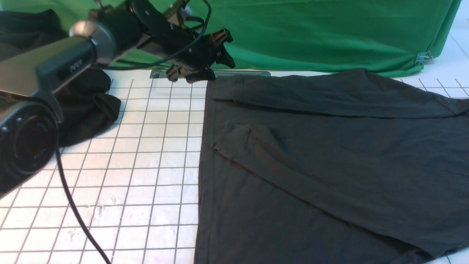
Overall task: Fold a long-sleeved shirt over a white checkered tablecloth.
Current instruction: 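Grab the top left corner of the dark shirt with the left gripper, then fold the left side of the dark shirt inward over its body with the left gripper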
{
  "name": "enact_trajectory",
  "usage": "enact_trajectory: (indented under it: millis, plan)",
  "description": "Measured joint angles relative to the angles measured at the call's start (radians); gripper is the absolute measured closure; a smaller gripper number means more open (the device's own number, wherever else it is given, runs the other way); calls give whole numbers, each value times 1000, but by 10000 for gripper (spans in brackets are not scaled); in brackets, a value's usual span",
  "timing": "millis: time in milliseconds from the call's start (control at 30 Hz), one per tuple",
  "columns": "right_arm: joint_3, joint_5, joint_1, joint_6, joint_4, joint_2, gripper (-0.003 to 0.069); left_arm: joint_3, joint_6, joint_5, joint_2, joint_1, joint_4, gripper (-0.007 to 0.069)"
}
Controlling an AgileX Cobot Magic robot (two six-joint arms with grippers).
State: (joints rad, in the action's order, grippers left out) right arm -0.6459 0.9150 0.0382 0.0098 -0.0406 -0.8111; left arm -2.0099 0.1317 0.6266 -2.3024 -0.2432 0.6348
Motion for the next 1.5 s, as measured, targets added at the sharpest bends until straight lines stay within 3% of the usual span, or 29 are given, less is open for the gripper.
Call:
enact_trajectory:
  millis: [367, 500, 767, 867, 1000, 1067, 1500]
  plan:
    - [0, 2, 0, 21, 0, 0, 430, 0, 2, -113, -161, 0, 264, 277]
    - [0, 8, 0, 21, 0, 0, 426, 0, 2, -145, -179, 0, 298, 279]
    - [0, 8, 0, 21, 0, 0, 422, 0, 2, -155, -185, 0, 314, 293]
    - [0, 8, 0, 22, 0, 0, 419, 0, 2, -166, -187, 0, 314, 354]
    - [0, 8, 0, 22, 0, 0, 419, 0, -5, -178, -191, 0, 314, 573]
    - [0, 8, 0, 22, 0, 0, 419, 0, -24, -170, -188, 1, 313, 605]
    - [0, 8, 0, 22, -1, 0, 419, 0, -116, 92, 103, 16, 234, 614]
